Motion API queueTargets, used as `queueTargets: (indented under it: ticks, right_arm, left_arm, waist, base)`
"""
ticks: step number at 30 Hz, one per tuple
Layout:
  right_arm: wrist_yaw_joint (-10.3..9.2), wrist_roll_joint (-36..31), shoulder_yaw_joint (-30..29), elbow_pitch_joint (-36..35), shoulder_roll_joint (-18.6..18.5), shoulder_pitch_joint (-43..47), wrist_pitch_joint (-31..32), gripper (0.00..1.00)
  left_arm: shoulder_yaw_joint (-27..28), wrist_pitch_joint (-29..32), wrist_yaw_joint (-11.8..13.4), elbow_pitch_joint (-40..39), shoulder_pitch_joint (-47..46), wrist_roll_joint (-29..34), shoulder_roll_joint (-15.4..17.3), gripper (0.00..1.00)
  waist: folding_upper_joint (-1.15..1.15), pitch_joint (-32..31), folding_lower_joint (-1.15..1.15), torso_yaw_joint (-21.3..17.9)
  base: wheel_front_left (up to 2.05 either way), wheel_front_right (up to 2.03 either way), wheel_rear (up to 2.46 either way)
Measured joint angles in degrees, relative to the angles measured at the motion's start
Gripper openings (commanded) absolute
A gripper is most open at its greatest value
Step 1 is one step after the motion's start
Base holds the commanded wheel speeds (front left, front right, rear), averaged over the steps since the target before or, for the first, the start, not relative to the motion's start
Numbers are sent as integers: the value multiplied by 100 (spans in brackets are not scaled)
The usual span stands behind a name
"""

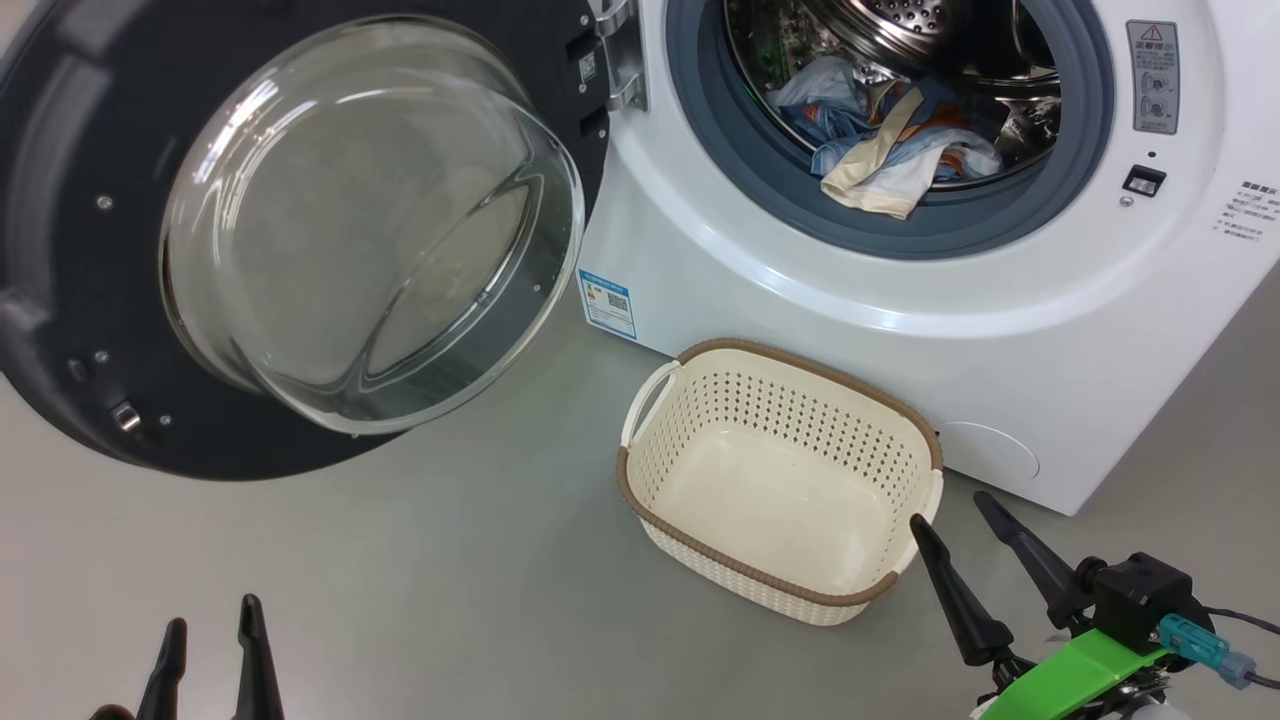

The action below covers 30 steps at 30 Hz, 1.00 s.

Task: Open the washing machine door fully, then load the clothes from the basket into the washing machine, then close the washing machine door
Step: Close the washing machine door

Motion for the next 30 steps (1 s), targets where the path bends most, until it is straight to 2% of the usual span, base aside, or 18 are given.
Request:
queueTargets:
  ticks: [5,6,7,8,9,14,18,21,25,30]
  right_arm:
    - [0,10,25,-1,-1,0,0,100]
    - [0,10,33,-1,-1,0,0,100]
    - [0,13,35,-1,-1,0,0,100]
    - [0,19,34,-1,-1,0,0,100]
    - [0,19,31,-2,-1,0,0,100]
    - [0,22,22,-21,2,-1,0,100]
    - [1,22,24,-26,-4,-19,0,100]
    - [1,22,30,-30,-15,-81,0,100]
    - [0,22,52,-41,-45,-153,0,100]
    - [1,22,135,-49,-87,-211,0,100]
  left_arm:
    - [2,0,0,-1,0,-45,0,100]
    - [5,0,0,-7,-1,-100,0,79]
    - [19,0,0,-29,-1,-135,-2,48]
    - [48,0,0,-77,-2,-135,-2,32]
    - [81,0,0,-138,-4,-156,-2,0]
    - [309,0,0,-594,-212,-392,43,0]
    - [525,-1,0,-969,-703,-842,487,0]
    - [715,-1,0,-1055,-1077,-1308,981,0]
    - [1062,-7,0,-810,-1753,-2248,1777,0]
    - [1069,268,0,144,-2535,-3317,2736,0]
  waist:
    - [0,3,0,4]
    - [0,7,0,0]
    - [0,12,0,-7]
    - [0,19,0,-16]
    - [0,30,0,-26]
    - [0,139,0,-78]
    - [0,255,0,-142]
    - [0,321,0,-206]
    - [0,411,0,-294]
    - [0,551,0,-387]
  base:
    - [0,0,0]
    - [0,0,0]
    - [0,0,0]
    - [0,0,0]
    - [0,0,0]
    - [0,0,0]
    - [0,0,0]
    - [0,0,0]
    - [0,0,0]
    - [0,0,0]
